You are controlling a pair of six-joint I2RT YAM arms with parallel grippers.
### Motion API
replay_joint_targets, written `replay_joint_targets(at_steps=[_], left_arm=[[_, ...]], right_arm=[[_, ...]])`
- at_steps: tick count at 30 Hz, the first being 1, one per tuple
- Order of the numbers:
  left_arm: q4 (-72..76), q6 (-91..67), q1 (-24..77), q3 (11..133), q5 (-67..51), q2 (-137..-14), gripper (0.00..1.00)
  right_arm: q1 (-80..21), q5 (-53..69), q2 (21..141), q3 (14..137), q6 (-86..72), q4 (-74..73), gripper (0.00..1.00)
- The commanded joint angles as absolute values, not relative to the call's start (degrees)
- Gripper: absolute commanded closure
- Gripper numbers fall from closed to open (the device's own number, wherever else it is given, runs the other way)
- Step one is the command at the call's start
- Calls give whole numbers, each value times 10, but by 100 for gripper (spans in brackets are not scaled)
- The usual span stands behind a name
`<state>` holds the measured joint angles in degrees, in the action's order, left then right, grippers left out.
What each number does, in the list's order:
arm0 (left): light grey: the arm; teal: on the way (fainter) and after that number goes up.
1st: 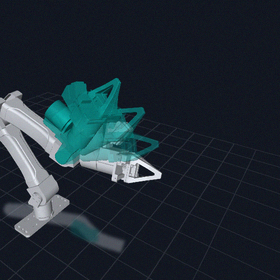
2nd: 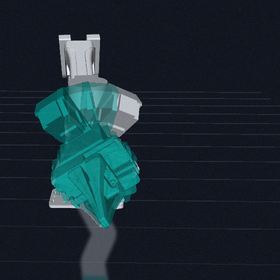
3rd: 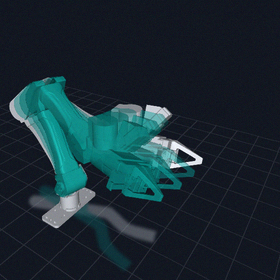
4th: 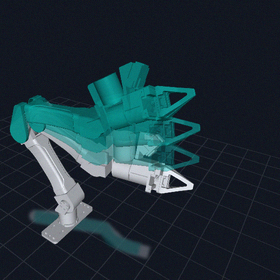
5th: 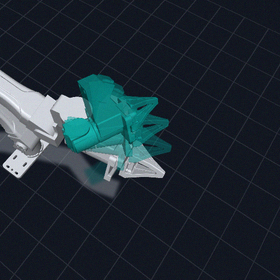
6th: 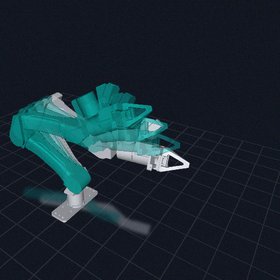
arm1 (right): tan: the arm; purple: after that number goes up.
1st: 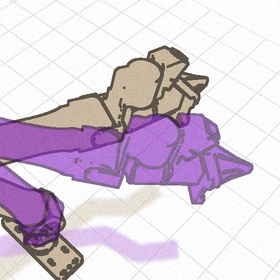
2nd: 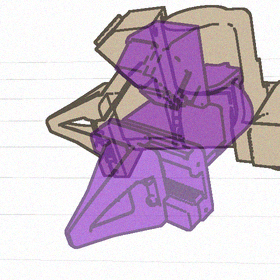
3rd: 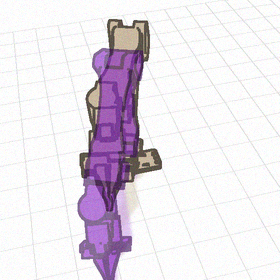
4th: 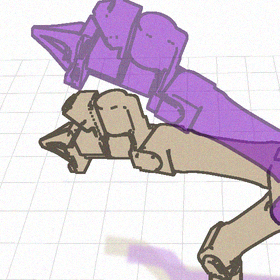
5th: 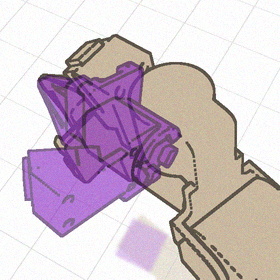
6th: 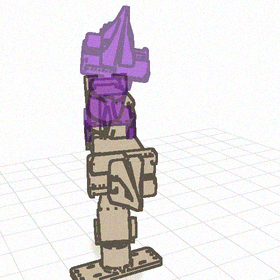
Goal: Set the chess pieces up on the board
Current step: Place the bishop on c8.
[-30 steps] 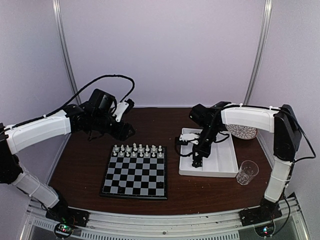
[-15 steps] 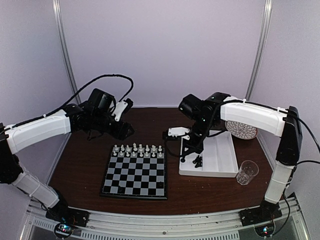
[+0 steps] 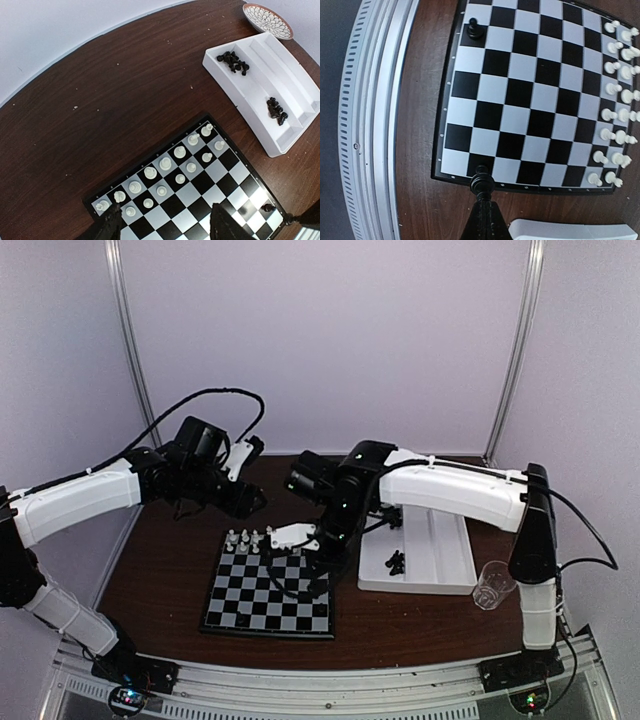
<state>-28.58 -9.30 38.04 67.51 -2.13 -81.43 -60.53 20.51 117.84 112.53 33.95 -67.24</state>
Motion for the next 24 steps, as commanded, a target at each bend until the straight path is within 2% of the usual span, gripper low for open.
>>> replay_joint_targets(at_steps=[1, 16, 24], left_arm=[[-280, -91, 372, 692, -22, -800, 39], [-280, -94, 358, 690, -28, -781, 39], [-280, -96, 352, 690, -36, -777, 39]], right_arm=[[-640, 201, 1205, 1145, 349, -679, 98], [-680, 188, 1316, 1215, 328, -668, 99], [-684, 184, 1336, 1232, 324, -672, 99]])
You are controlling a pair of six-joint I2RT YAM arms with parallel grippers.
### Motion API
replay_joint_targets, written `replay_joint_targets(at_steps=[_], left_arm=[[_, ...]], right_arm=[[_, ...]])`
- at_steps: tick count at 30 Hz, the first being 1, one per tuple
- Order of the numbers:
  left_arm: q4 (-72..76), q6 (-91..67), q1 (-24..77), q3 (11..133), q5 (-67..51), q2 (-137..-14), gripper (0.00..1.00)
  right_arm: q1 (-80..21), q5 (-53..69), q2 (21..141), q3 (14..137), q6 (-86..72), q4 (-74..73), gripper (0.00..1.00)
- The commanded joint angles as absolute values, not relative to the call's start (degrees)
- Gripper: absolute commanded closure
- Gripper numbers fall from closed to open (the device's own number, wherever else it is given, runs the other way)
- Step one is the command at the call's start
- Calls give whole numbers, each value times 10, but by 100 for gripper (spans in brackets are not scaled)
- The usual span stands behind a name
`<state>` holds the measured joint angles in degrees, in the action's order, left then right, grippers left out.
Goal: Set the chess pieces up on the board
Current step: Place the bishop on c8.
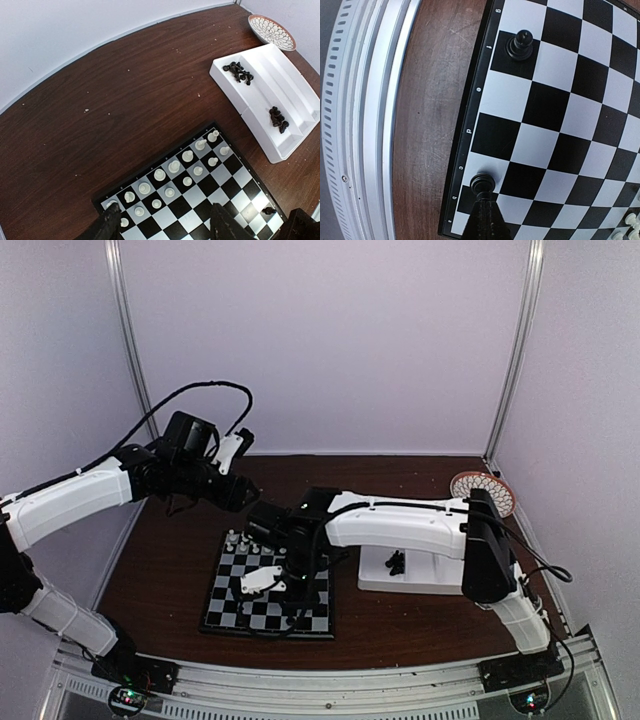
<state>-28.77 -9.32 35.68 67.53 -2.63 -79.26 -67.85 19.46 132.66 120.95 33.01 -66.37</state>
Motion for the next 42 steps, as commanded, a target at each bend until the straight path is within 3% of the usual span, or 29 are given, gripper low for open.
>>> replay_joint_targets(at_steps=[1, 29, 37, 42], left_arm=[[-280, -95, 352, 690, -35, -776, 39], [-281, -95, 352, 688, -43, -775, 39], [-280, -95, 352, 688, -45, -779, 39], [-282, -96, 352, 688, -45, -781, 39]], right_arm=[[-684, 184, 1337, 1233, 323, -671, 99], [-691, 177, 1344, 1231, 324, -677, 94], [-697, 170, 1323, 1234, 317, -676, 80], [-698, 173, 1306, 1249, 312, -686, 78]])
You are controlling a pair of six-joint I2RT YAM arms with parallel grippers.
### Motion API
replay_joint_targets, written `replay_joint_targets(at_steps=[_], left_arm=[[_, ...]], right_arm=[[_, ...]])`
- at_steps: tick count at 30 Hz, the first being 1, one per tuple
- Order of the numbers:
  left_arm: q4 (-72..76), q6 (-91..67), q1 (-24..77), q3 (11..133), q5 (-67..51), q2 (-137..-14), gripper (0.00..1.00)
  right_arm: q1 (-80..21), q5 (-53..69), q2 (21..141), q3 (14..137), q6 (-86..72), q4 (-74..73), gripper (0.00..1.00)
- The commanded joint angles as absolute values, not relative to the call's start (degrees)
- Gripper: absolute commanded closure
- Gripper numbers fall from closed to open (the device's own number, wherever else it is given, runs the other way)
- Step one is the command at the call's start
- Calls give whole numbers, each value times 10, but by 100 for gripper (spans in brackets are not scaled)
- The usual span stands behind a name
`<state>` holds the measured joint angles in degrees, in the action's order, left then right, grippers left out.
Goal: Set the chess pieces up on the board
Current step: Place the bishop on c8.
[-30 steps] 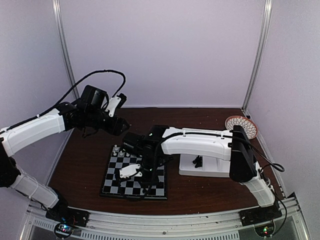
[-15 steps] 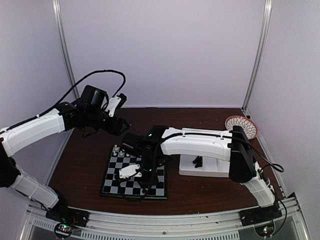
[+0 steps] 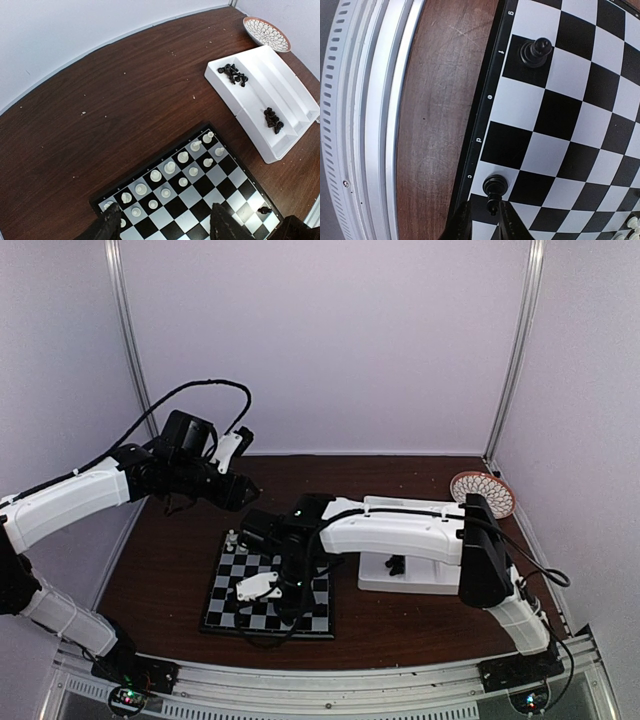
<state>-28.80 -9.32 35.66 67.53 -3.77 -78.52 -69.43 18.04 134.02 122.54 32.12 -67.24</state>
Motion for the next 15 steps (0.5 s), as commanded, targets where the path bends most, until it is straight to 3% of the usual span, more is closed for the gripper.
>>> replay_joint_targets(at_steps=[1, 6, 15], left_arm=[[-282, -95, 352, 688, -44, -781, 39], [-282, -95, 352, 687, -36, -781, 39], [-281, -95, 351, 688, -40, -786, 39]], right_arm=[[-698, 172, 1300, 1250, 311, -687, 78], [-692, 155, 1243, 1221, 319, -686, 78], [-578, 123, 1086, 1015, 335, -611, 81]])
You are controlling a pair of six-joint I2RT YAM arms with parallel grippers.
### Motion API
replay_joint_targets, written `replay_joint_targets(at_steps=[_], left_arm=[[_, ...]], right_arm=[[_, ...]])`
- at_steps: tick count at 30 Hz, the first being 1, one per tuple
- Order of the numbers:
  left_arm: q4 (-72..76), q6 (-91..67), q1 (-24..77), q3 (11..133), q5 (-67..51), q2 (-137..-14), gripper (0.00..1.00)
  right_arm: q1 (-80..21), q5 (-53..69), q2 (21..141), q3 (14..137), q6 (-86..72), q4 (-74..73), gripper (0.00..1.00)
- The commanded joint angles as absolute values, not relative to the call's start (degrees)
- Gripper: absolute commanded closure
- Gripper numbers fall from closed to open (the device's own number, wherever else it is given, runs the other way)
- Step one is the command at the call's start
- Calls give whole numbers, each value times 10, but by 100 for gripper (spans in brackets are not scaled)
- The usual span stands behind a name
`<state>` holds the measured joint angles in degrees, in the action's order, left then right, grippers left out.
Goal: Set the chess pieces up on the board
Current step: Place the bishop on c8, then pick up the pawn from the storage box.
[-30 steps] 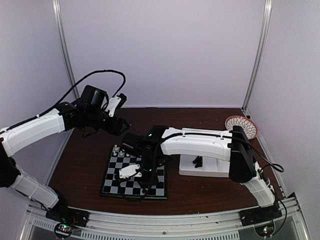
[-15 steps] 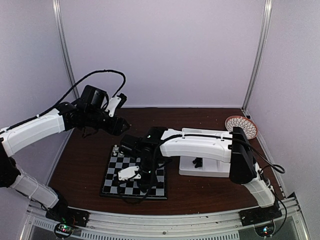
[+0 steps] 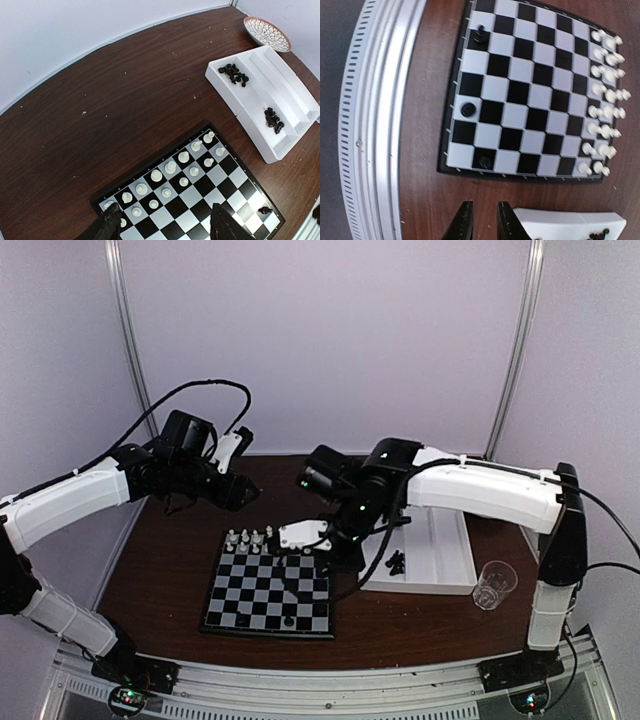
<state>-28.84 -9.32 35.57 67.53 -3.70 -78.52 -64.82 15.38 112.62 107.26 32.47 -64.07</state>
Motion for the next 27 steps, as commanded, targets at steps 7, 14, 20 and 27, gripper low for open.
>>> replay_joint_targets(at_steps=[7, 14, 20, 27], left_arm=[[-282, -96, 351, 689, -50, -793, 39], [-282, -97, 351, 689, -54, -797, 39], [-282, -97, 350, 689, -56, -796, 39], [-283, -97, 351, 690, -58, -795, 39]], right_arm=[[-437, 105, 1079, 939, 341, -594, 86], [-370, 75, 1129, 914, 334, -587, 87], [-368, 43, 1168, 921, 326, -595, 87], [-368, 30, 1202, 930, 319, -596, 86]])
